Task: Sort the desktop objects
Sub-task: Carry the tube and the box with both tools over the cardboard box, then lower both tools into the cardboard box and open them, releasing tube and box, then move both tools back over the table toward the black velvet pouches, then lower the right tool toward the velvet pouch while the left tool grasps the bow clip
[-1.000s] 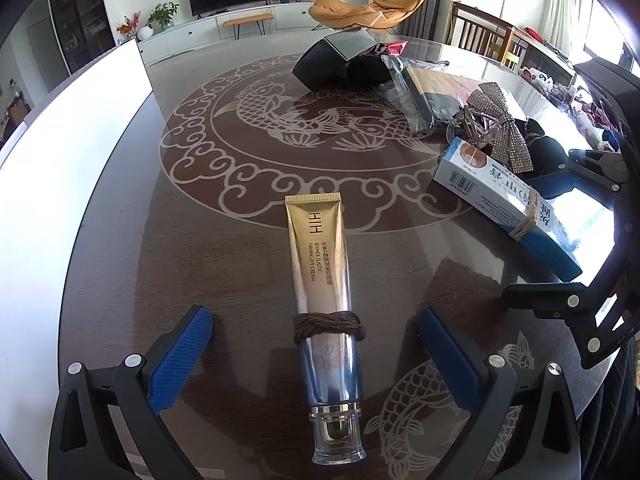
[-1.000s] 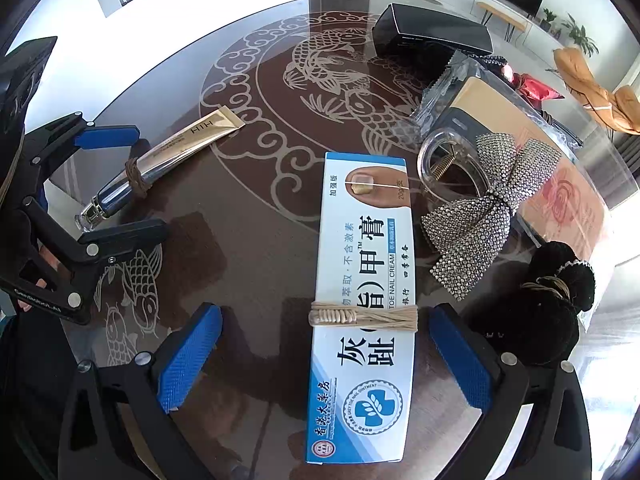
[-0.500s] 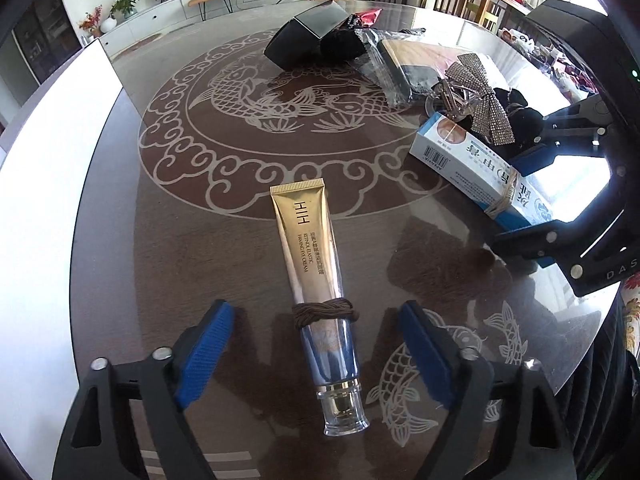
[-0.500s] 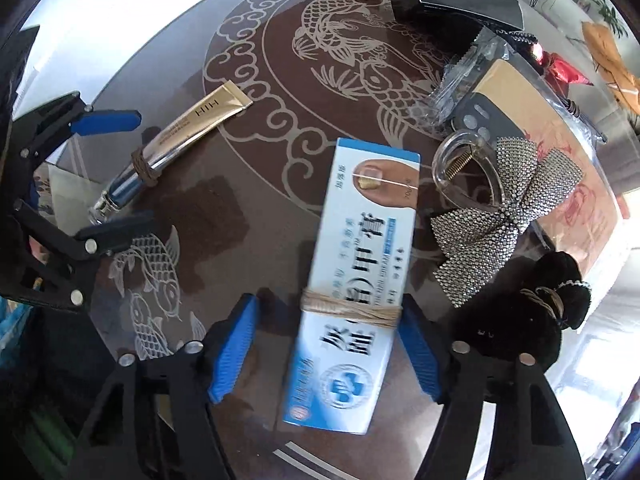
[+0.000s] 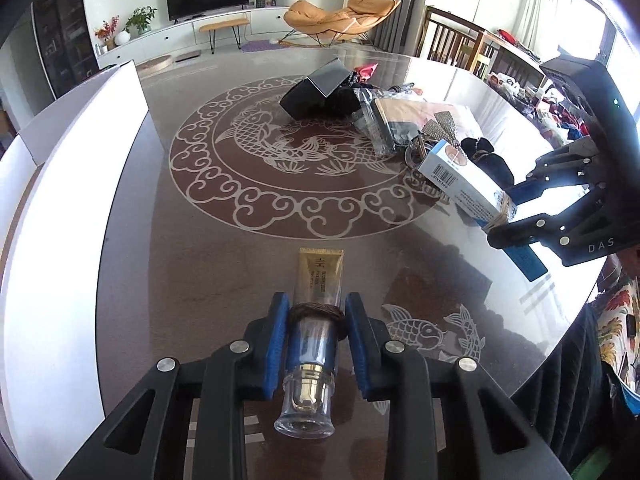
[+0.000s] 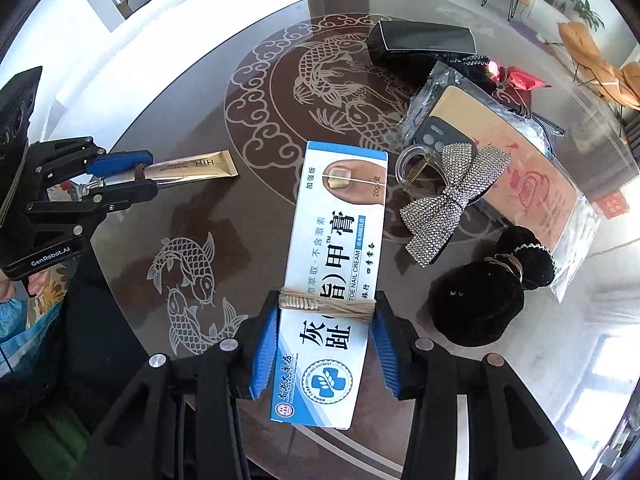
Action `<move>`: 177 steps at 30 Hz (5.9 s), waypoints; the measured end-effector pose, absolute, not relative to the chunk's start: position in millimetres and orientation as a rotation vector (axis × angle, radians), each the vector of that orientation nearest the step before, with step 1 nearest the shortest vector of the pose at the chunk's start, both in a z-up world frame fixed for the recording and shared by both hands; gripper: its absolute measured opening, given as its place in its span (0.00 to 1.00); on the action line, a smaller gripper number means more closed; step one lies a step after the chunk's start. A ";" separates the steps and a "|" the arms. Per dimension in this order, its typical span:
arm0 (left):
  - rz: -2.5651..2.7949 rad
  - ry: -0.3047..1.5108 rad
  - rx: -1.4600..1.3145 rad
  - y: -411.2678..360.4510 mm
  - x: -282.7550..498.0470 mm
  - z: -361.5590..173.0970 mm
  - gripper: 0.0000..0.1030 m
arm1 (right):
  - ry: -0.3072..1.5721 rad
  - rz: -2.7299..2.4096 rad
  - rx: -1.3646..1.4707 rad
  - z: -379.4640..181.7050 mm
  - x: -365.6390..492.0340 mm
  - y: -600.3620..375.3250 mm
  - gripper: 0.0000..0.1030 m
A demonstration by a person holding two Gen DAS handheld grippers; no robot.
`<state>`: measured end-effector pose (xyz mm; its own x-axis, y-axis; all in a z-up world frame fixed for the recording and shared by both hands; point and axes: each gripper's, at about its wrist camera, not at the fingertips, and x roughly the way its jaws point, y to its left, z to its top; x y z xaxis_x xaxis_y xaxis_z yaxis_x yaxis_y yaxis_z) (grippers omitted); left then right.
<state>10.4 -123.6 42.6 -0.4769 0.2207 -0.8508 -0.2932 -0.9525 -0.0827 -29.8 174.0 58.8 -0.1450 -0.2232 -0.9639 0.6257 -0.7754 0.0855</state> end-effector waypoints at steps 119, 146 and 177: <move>2.615 0.141 -1.399 -15.8 -30.9 -18.2 1.00 | 0.095 -2.705 1.407 17.1 25.6 256.4 1.00; 2.648 0.104 -1.412 -21.7 -35.1 -17.8 1.00 | 0.023 -2.769 1.473 19.4 -39.8 282.0 1.00; 2.402 -0.158 -1.432 20.3 -124.6 1.0 1.00 | 0.004 -2.799 1.459 21.9 -34.2 288.5 1.00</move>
